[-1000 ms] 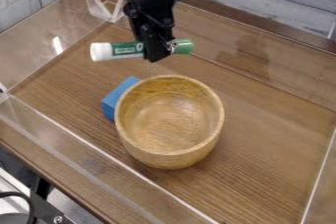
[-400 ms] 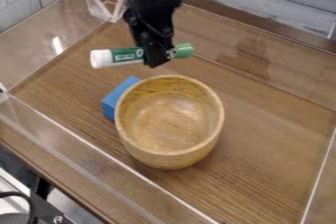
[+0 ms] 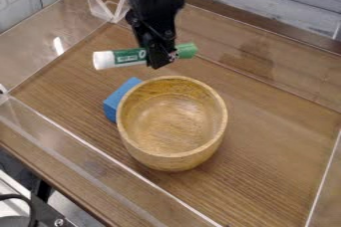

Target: Remove the green marker from inside the brown bowl and put it on the table

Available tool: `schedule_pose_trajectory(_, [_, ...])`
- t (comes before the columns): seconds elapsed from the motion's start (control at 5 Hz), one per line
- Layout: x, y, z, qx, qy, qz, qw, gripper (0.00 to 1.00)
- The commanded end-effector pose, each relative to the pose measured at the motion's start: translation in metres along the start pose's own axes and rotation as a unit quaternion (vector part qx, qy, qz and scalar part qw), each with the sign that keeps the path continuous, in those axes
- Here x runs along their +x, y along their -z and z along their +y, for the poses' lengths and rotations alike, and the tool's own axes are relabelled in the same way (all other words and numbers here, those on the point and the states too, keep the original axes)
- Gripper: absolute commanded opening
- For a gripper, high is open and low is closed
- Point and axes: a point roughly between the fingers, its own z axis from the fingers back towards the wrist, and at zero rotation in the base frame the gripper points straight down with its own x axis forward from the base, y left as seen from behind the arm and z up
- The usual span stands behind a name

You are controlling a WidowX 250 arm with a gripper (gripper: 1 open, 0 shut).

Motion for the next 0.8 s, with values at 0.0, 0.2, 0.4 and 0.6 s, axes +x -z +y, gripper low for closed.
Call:
schedule_pose_trajectory(0.0, [0.006, -0.013, 0.003, 0.023, 0.014, -0.026, 0.9993, 0.0])
schedule_pose_trajectory(0.2, [0.007, -0.013, 0.003, 0.026, 0.021, -0.029, 0.999, 0.0])
schedule_pose_trajectory(0.4, [0.007, -0.013, 0.002, 0.028, 0.029, -0.032, 0.9987, 0.0])
schedule_pose_trajectory(0.6, [0.018, -0.012, 0.007, 0.034, 0.016, -0.04, 0.9985, 1.0])
